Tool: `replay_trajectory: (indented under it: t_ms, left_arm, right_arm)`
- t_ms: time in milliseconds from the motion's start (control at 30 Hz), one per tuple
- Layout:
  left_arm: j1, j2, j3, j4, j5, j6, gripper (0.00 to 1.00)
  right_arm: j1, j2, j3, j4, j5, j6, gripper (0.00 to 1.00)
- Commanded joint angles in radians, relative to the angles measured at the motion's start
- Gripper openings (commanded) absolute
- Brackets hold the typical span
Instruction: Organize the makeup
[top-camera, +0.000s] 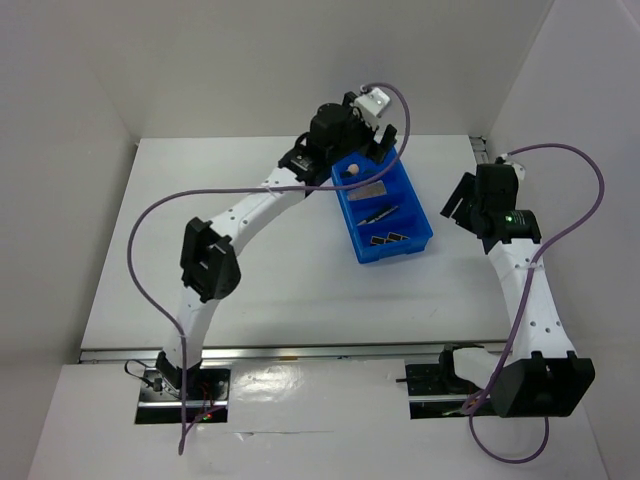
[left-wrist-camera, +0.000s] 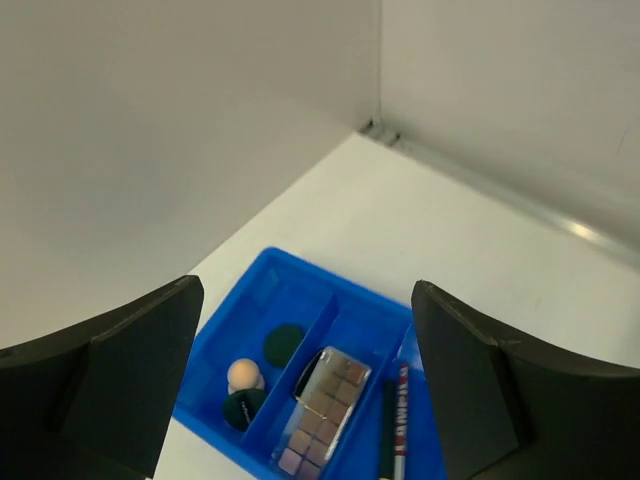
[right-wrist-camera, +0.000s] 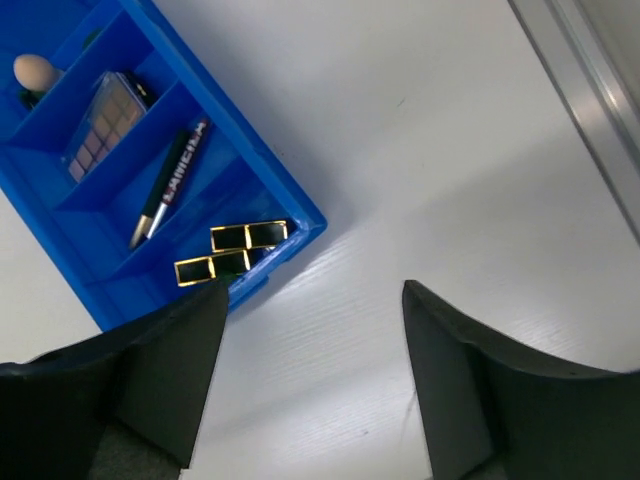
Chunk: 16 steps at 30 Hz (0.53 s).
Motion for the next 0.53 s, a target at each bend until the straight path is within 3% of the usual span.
replay_trajectory:
  t_ms: [0, 33, 67, 200, 333, 500]
  left_arm:
    - [-0.003, -0.160, -0.017, -0.068, -0.158, -0.135, 1.00]
    - [-0.003, -0.210, -0.030, -0.134, -0.225, -0.186, 1.00]
    - [-0.003, -0.235, -0.040, -0.250, -0.256, -0.209, 1.00]
    - [-0.003, -0.380, -0.203, -0.446, -0.511, -0.379, 1.00]
    - [-0.003, -0.531, -0.478, -0.562, -0.675, -0.543, 1.00]
    - [0.019, -0.602, -0.570, -0.725, -0.760, -0.628, 1.00]
  right_arm:
    - [-0.007, -0.028, 0.050, -0.014, -0.025, -0.011, 0.80]
    - [-0.007, -0.019, 0.050, -0.014, -0.016, -0.011, 0.94]
    - [-0.007, -0.019, 0.050, -0.023, -0.016, -0.011, 1.00]
    - [-0.007, -0.043, 0.050, -0.033, 0.004, 0.028, 1.00]
    - [-0.007, -0.056, 0.050, -0.051, 0.049, 0.059, 1.00]
    - [-0.007, -0.065, 0.050, -0.082, 0.058, 0.059, 1.00]
